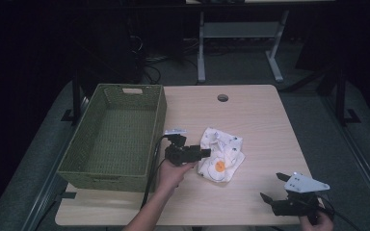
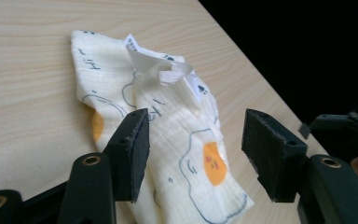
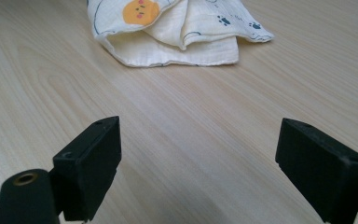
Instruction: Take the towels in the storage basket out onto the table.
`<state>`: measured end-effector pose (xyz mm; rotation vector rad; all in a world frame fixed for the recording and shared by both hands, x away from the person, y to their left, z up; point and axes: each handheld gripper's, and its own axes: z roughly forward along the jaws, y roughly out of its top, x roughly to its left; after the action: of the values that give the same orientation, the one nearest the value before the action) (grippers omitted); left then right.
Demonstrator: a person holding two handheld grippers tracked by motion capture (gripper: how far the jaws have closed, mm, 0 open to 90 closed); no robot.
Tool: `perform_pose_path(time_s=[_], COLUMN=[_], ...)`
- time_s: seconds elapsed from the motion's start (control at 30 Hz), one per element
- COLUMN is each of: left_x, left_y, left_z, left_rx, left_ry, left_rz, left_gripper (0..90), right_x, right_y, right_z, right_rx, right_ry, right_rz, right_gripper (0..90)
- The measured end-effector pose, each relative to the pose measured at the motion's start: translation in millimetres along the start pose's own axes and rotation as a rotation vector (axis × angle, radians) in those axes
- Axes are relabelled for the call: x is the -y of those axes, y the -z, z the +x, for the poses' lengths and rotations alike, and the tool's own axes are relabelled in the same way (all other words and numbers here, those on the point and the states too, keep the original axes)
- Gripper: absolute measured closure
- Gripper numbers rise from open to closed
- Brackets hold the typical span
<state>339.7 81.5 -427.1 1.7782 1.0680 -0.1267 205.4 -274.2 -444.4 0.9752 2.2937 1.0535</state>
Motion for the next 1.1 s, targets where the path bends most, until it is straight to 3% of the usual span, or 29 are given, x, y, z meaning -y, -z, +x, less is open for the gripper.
perform_pose_path(time_s=[0.17, 0.37, 0.57, 0.8, 0.9, 1.1], left_x=[7.2, 16.1, 28.6, 41.7, 46.2, 61.1], left_y=[4.4, 9.9, 17.6, 22.5, 25.3, 32.1], left_z=[-4.5, -12.8, -12.4, -18.9, -17.5, -15.5], left_rx=[0.039, 0.044, 0.069, 0.074, 0.1, 0.102], left_ry=[-0.006, -0.053, -0.068, -0.116, -0.117, -0.133], left_rz=[-0.006, -0.007, -0.035, -0.022, -0.015, -0.004], left_gripper=[39.1, 37.2, 35.5, 34.3, 33.7, 32.7], right_x=[0.0, -0.2, -0.4, -0.3, -0.2, 0.3], right_y=[-0.8, -1.4, -0.4, -0.8, -0.8, -0.7], right_z=[-0.3, 0.1, 0.5, 0.9, 0.8, 0.6], right_rx=[0.001, 0.004, 0.008, 0.008, 0.01, 0.01], right_ry=[0.005, 0.007, 0.009, 0.011, 0.005, -0.002], right_rz=[0.004, 0.008, 0.003, 0.005, 0.007, 0.004], right_gripper=[13.9, 13.9, 13.9, 13.9, 13.9, 13.9])
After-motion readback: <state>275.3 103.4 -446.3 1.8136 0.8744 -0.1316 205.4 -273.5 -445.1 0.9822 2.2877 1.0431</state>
